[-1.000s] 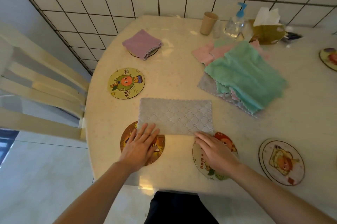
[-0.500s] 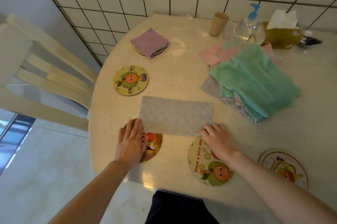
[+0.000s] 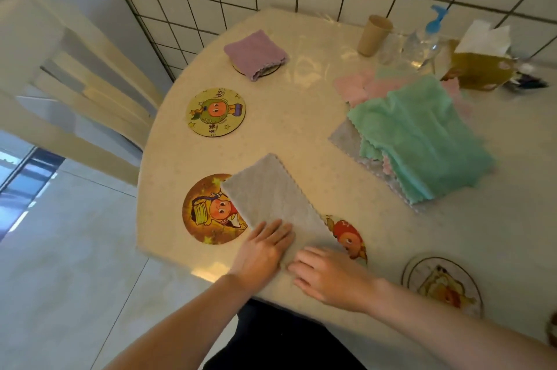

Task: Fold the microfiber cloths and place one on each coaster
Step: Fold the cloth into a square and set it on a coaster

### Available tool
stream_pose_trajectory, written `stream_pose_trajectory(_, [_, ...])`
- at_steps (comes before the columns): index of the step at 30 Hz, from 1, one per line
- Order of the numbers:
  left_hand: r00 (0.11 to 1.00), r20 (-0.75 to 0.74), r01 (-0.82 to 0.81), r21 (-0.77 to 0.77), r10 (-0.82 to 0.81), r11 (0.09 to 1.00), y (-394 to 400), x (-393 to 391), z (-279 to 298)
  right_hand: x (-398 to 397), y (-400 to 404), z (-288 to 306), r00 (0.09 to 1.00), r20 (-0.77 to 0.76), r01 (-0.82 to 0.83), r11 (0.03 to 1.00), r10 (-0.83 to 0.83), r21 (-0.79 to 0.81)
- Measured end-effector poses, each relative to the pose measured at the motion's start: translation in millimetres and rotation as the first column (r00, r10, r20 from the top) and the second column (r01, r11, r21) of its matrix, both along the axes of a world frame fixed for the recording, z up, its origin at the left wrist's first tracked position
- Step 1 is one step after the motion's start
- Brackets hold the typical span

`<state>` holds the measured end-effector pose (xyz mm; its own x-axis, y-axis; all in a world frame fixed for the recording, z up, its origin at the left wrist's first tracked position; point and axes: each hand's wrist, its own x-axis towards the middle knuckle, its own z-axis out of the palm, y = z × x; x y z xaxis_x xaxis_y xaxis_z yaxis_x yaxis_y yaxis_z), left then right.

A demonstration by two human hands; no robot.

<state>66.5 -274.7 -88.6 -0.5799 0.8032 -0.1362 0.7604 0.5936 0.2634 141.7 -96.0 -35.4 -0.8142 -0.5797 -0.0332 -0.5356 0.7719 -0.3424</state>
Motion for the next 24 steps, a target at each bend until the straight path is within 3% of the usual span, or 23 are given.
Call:
stream_pose_trajectory(5, [0.987, -0.1, 0.132, 0.011, -0.13, 0.991, -34.5, 10.7, -4.7, -27.6, 33.2, -12.1, 1.0, 0.02, -0.021, 0.998, 0.019, 0.065])
stream_pose_trajectory(7, [0.989, -0.075, 0.126, -0.007, -0.127, 0.992, -47.8, 16.0, -6.1, -35.4, 40.7, -18.7, 0.992, 0.052, -0.122, 0.979, 0.115, 0.164])
stream_pose_trajectory(10, [0.997, -0.031, 0.071, -0.006, -0.071, 0.997, -64.7, 26.9, -10.5, -40.4, 45.5, -29.6, 0.96, 0.09, -0.279, 0.934, 0.265, 0.221])
stream_pose_trajectory(16, [0.99, 0.093, -0.109, 0.048, 0.105, 0.993, -65.3, 32.7, -7.7, -42.5, 57.7, -45.6, 0.951, 0.132, -0.305, 0.926, 0.281, 0.222])
stream_pose_trajectory(18, [0.928, 0.293, -0.278, 0.131, 0.231, 0.952, -60.7, 27.8, 2.6, -49.2, 56.8, -41.2, 0.955, 0.147, -0.276, 0.952, 0.256, 0.132])
stream_pose_trajectory(20, [0.805, 0.488, -0.443, 0.116, 0.338, 0.889, -56.5, 20.0, 10.8, -57.7, 53.3, -31.7, 0.945, 0.282, -0.177, 0.984, 0.167, 0.009])
stream_pose_trajectory(24, [0.58, 0.625, -0.698, 0.052, 0.522, 0.714, -52.0, -3.9, 21.8, -76.2, 40.8, -17.5, 0.777, 0.628, 0.169, 0.971, -0.024, -0.171])
